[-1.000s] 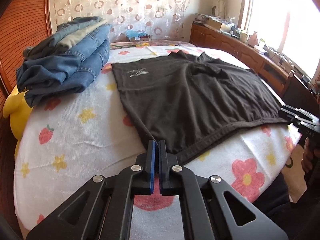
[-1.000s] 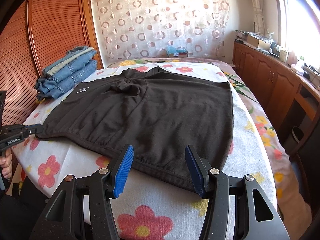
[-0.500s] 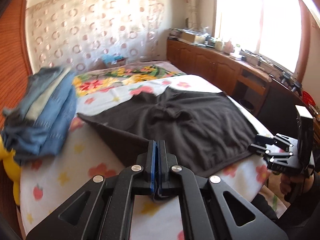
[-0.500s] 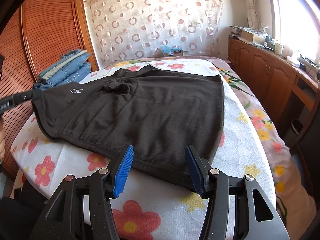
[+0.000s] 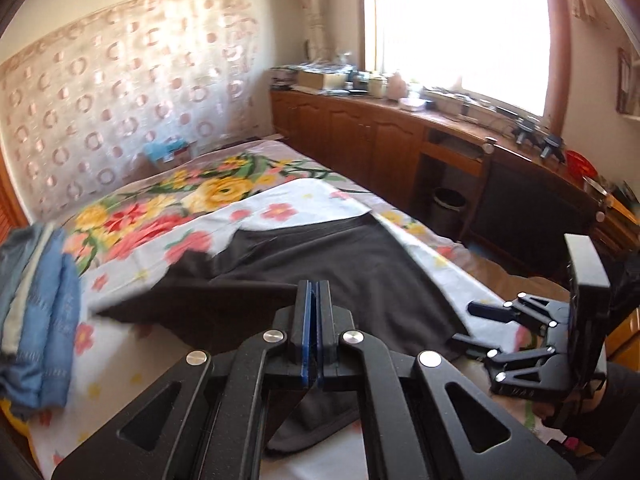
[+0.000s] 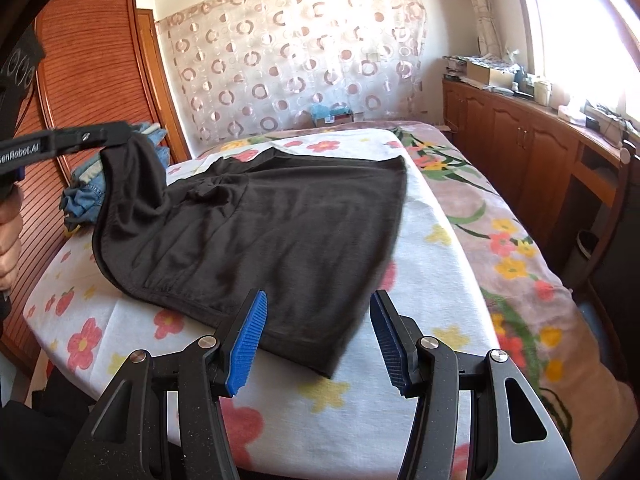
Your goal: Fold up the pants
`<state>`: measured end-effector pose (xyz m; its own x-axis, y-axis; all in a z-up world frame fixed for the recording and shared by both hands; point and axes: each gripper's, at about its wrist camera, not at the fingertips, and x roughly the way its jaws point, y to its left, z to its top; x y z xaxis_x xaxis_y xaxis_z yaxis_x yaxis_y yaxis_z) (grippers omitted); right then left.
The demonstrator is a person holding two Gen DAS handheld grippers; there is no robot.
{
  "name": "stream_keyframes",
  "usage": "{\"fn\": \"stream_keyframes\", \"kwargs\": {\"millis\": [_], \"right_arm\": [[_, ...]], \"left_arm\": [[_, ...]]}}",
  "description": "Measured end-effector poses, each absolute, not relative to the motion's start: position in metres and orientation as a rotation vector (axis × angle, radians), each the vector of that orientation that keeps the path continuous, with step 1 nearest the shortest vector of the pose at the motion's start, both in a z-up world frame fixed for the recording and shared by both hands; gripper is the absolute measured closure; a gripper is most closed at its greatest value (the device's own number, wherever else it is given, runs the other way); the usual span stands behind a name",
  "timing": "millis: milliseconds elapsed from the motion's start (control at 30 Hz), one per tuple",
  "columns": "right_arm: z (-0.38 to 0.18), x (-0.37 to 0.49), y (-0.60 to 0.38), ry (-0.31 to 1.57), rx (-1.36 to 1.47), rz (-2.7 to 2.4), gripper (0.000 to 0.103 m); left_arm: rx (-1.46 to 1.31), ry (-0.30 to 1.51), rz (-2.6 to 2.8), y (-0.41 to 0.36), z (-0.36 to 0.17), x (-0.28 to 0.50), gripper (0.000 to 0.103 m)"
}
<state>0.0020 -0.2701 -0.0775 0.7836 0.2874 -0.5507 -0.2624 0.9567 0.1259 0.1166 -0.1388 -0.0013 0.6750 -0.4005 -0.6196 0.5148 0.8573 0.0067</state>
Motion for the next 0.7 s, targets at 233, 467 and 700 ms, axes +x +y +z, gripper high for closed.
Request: {"fn": "stream_keyframes", "kwargs": {"millis": [233,467,700], "right_arm": [[-0.079,-0.002,-0.282,0.607,0.067,0.285,0.047],[-0.078,-0.003,-0.281,0.604,0.064,0.284,0.047],[-0.078,0.008,-0.274,0.618,0.054,0.308,0.047]], "left_arm": [[0.231,0.657,-0.595,-0.188,0.005,0.118,0.1],[0.24,0.683,-0.573,-0.194,-0.002,0.126,0.088],[0.196,0.722,-0.53,-0.167,-0.02,0.136,0.033]]}}
